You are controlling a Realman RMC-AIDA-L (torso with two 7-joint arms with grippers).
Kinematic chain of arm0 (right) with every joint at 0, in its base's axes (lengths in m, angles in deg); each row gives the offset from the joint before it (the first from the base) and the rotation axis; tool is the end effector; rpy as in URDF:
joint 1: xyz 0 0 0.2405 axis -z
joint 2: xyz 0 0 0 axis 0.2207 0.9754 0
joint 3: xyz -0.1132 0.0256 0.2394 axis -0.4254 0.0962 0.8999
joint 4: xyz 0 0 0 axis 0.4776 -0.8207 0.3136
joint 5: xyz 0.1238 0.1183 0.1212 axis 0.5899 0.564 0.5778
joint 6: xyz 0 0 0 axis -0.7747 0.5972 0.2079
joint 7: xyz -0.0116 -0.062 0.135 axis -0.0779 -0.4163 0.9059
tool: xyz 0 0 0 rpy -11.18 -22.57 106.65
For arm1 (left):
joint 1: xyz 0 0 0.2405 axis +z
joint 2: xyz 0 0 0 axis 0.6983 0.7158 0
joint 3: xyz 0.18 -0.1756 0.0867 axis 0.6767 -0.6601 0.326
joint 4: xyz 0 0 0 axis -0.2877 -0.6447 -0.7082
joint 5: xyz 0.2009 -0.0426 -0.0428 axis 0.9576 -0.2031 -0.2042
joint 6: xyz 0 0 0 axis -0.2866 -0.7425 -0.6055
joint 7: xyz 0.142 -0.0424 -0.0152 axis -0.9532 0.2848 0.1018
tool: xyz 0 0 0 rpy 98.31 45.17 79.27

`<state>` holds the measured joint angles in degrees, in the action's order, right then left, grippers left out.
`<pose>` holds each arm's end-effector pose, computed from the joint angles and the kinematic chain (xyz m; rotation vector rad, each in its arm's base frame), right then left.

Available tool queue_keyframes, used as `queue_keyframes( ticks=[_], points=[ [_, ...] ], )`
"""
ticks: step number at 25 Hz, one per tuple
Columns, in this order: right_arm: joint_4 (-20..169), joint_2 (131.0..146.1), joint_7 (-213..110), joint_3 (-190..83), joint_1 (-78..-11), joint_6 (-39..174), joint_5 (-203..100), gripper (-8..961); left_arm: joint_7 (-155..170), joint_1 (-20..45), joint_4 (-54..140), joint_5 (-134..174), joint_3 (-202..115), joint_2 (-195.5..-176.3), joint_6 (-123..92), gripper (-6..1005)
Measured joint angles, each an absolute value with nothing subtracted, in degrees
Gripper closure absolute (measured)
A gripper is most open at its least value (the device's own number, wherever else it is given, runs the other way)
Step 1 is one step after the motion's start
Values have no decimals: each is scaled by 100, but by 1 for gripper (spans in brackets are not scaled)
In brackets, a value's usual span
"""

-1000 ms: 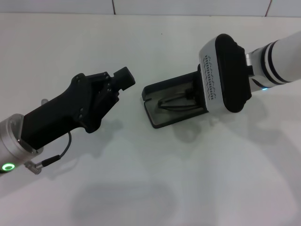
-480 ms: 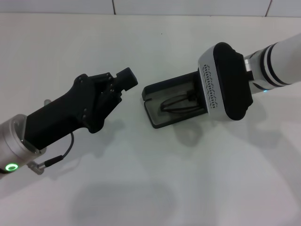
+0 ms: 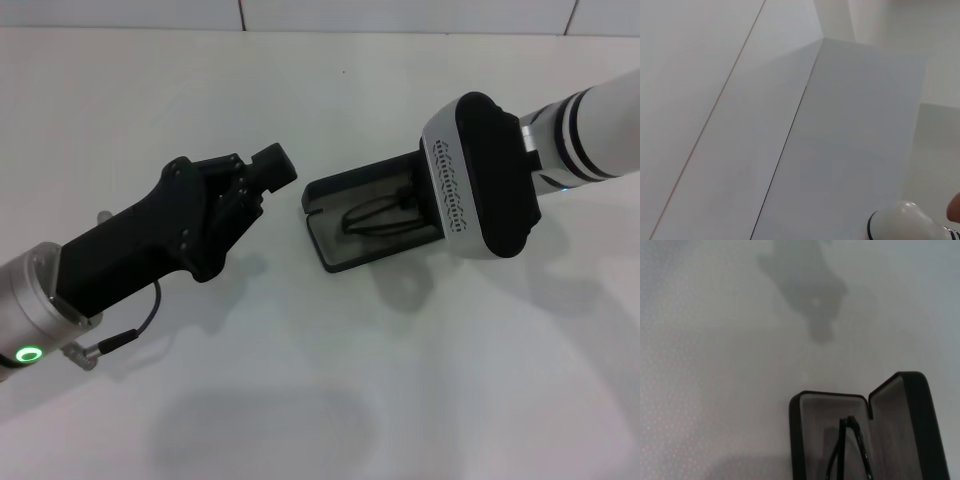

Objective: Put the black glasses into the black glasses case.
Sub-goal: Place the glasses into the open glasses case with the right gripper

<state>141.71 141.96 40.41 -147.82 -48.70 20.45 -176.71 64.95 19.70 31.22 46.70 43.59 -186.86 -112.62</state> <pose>0.1506 0.3869 -0.0740 -2.6371 -0.7239 -0.4912 -0.2349 0.2668 -0.0227 -2.4292 -0.5319 -1.6542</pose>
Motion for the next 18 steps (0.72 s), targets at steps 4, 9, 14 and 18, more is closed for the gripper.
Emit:
queue_keyframes(
  ticks=[4, 9, 14, 18],
  points=[
    [14171, 14197, 4040, -14778, -4869, 2078, -17672, 862, 6495, 1968, 3122, 4668, 4359, -18691, -11262, 985],
    [14172, 14196, 4041, -14775, -4860, 2118, -17674, 857, 6495, 1968, 3122, 4667, 4359, -18691, -11262, 985],
    [14172, 14196, 4054, -14781, -4848, 2171, -17673, 853, 6467, 1975, 3122, 4669, 4360, -18689, -11265, 985],
    [14216, 14196, 4064, -14797, -4814, 2199, -17674, 849, 6443, 1986, 3122, 4672, 4360, -18689, -11274, 986]
  ],
)
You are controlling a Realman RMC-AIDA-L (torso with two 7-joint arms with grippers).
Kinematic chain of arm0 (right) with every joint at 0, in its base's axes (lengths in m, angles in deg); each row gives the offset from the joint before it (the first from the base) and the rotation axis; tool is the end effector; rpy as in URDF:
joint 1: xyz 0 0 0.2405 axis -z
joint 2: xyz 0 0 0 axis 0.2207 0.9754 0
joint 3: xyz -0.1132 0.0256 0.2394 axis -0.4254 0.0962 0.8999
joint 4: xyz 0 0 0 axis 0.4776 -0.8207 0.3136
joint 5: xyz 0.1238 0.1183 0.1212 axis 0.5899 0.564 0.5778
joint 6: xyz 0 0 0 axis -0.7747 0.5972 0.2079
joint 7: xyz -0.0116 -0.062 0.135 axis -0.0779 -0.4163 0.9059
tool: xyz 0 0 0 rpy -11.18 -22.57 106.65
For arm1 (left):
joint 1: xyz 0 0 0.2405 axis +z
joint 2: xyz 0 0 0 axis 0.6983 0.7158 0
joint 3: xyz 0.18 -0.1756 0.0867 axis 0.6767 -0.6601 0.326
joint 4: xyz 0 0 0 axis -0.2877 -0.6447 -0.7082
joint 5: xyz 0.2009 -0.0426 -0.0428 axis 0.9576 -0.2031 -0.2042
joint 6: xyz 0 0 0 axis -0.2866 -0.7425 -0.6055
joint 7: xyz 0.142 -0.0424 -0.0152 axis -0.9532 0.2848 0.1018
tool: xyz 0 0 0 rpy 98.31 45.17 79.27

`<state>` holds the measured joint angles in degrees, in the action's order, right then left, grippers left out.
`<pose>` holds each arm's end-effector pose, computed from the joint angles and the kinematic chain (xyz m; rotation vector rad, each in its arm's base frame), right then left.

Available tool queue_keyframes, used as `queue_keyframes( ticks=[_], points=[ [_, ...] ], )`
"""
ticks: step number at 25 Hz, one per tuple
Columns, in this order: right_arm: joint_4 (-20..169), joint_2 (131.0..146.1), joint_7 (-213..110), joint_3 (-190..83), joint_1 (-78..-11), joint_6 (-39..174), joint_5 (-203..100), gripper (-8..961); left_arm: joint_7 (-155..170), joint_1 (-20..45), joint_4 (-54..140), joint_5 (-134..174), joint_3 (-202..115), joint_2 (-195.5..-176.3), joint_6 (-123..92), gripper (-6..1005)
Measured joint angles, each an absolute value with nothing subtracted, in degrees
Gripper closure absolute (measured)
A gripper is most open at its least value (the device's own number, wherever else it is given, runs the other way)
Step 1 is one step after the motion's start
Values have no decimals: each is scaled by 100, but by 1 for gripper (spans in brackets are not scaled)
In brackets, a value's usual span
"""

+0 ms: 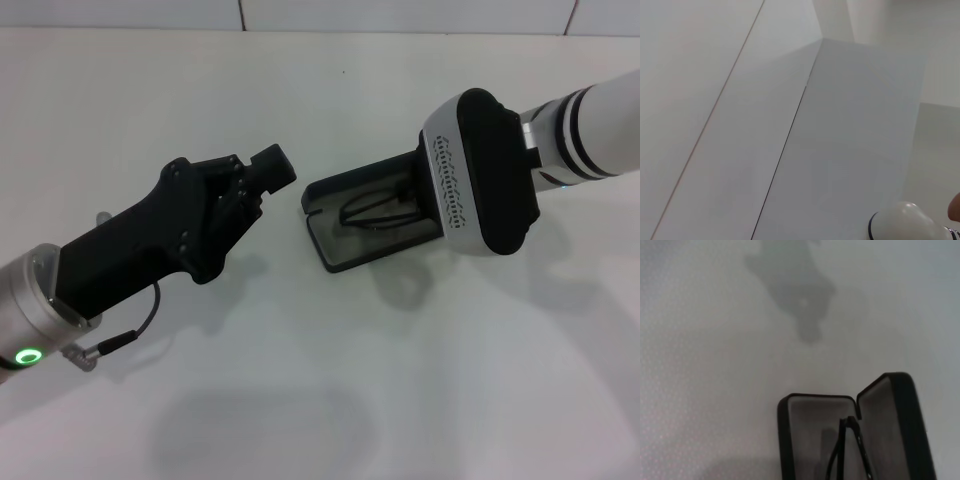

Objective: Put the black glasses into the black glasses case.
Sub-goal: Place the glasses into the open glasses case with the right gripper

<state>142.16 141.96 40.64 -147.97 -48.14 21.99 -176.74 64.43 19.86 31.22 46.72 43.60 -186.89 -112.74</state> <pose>0.1497 0.3881 -0.0730 -2.6149 -0.7183 -0.4727 -0.2354 0.2658 -0.0228 -2.4267 -0.5222 -1.6525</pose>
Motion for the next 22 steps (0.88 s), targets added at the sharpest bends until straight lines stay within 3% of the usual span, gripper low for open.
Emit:
queue_keyframes(
  ticks=[22],
  points=[
    [14473, 14205, 4131, -14812, -4576, 2292, -17662, 760, 6434, 2013, 3122, 4710, 4405, -18689, -11313, 986]
  ],
)
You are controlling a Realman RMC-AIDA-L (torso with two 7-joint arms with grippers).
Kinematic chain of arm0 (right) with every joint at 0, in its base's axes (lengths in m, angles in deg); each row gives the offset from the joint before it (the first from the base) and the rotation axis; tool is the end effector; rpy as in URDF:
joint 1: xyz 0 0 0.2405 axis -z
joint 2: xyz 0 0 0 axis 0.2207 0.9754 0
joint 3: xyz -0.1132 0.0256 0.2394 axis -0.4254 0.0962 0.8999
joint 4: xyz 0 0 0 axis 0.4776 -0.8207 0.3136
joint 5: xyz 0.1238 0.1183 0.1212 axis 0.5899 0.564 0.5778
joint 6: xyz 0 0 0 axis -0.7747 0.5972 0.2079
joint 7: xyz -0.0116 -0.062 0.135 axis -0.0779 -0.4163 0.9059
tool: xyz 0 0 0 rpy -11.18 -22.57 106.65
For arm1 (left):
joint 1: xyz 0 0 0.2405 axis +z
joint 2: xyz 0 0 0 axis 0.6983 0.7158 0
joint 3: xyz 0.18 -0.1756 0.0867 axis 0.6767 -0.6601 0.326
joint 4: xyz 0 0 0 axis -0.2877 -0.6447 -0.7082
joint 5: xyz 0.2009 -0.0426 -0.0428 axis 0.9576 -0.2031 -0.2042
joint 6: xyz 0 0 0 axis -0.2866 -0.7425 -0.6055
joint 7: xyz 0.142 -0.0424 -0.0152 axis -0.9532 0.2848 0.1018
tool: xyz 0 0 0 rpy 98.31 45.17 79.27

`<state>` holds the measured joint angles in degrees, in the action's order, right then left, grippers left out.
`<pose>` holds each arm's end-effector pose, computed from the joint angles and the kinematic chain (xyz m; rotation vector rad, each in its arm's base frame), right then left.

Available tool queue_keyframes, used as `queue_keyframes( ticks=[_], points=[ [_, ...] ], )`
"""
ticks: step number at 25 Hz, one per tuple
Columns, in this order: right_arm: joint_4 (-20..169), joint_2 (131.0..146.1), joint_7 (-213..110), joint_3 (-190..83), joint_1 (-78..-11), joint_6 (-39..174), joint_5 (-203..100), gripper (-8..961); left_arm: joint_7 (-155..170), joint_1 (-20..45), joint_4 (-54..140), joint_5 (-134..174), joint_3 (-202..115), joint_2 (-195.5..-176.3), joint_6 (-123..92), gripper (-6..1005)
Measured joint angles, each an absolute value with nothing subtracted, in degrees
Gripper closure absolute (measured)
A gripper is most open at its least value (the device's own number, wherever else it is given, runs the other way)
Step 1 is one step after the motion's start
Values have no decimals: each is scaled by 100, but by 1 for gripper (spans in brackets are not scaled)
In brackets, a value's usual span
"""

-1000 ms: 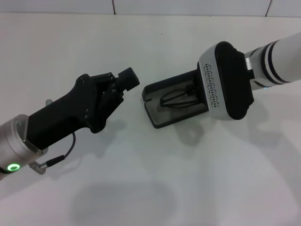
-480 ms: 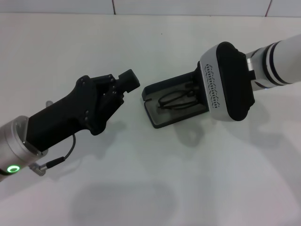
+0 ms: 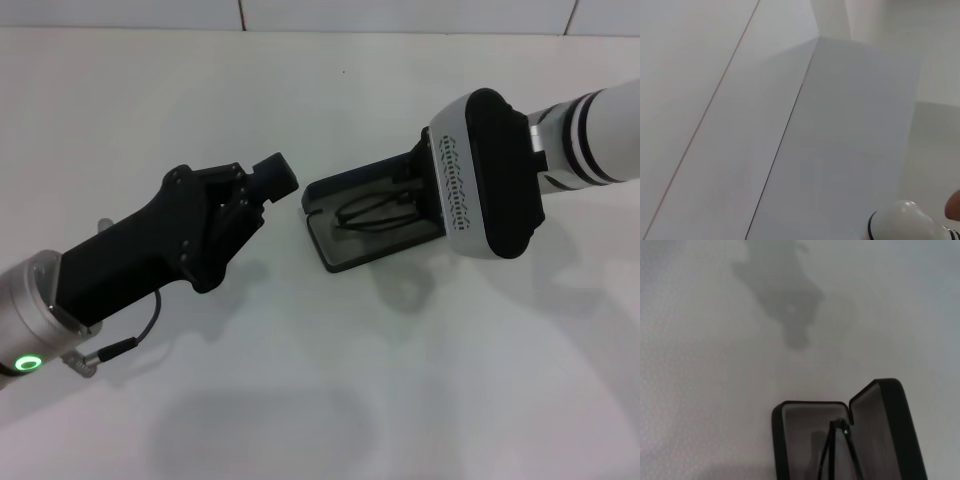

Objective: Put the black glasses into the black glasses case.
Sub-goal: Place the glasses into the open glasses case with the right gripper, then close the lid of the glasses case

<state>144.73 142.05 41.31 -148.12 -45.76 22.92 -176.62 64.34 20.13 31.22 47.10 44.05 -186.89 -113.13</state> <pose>0.1500 0.3831 -0.0700 -2.5984 -0.6923 -0.4347 -0.2361 0.2625 -0.0239 -2.4405 -0.5235 -1.6533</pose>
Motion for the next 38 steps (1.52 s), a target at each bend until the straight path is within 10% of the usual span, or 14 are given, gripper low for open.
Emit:
queue_keyframes(
  ticks=[38],
  points=[
    [15437, 14205, 4661, -14755, -3673, 2112, -17299, 622, 6370, 2003, 3077, 4809, 4360, -18664, -11323, 985]
  ],
)
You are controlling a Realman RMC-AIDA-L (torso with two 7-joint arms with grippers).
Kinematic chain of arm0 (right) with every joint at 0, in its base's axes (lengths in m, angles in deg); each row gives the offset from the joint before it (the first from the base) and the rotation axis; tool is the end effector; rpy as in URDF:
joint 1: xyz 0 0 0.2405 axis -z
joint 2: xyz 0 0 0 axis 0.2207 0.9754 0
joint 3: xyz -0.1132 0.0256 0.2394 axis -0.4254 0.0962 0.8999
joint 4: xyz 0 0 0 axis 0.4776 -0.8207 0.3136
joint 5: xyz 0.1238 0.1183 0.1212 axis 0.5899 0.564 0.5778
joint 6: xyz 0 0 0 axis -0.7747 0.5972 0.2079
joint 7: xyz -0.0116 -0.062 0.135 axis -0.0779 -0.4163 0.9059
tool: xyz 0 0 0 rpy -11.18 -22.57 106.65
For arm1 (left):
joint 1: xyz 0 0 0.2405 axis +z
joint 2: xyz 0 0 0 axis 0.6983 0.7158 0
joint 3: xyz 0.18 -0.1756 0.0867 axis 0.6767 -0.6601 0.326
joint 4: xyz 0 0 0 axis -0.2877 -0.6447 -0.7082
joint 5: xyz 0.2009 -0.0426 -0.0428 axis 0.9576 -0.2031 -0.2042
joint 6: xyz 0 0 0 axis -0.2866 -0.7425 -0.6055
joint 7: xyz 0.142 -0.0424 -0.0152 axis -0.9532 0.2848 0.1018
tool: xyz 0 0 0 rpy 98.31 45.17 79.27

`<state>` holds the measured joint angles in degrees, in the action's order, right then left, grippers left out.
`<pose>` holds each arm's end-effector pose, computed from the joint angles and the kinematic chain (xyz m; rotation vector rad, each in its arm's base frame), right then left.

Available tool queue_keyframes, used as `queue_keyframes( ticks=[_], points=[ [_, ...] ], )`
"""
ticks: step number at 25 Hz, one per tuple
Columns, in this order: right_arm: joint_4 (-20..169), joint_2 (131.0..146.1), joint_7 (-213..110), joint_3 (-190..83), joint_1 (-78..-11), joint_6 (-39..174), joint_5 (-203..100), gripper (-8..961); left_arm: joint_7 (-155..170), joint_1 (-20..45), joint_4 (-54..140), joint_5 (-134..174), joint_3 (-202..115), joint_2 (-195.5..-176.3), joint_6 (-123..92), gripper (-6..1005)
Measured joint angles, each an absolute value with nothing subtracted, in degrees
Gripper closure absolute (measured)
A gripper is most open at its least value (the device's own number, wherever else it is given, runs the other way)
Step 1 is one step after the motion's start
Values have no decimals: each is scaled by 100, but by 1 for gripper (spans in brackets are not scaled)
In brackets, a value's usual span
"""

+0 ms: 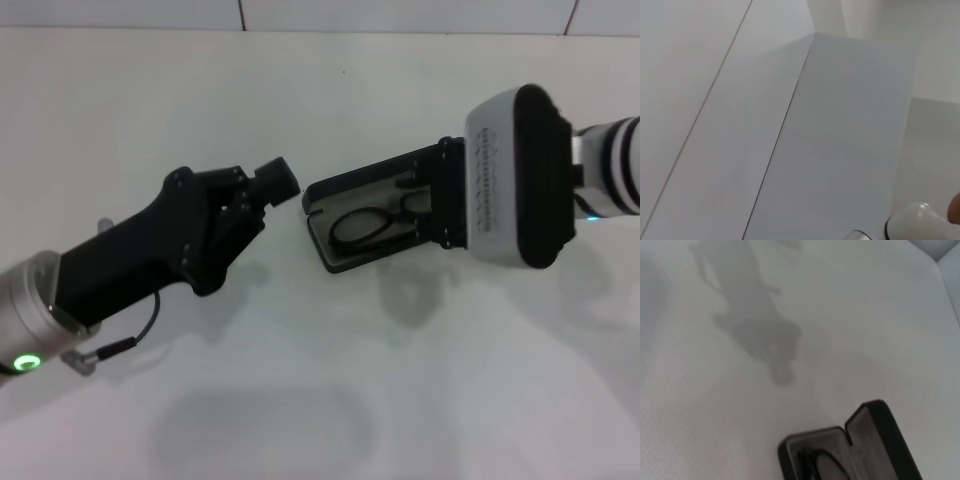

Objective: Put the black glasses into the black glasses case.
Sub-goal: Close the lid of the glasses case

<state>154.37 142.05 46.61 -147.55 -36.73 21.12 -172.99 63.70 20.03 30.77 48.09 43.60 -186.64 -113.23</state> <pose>0.1552 0.3541 -0.0563 -2.6313 -0.4750 -0.2730 -0.2355 0.2630 -0.0227 -2.4545 -0.4926 -1.6441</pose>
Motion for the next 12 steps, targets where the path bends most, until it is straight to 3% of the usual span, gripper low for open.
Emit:
queue_keyframes(
  ticks=[7, 12],
  points=[
    [15977, 14203, 4906, -13391, -3060, 800, -15822, 622, 6411, 1580, 3074, 4821, 4041, -18387, -11206, 984],
    [15675, 14196, 4763, -11099, -2748, -1229, -14385, 621, 6921, 848, 3053, 5005, 4014, -18102, -10567, 977]
  ],
)
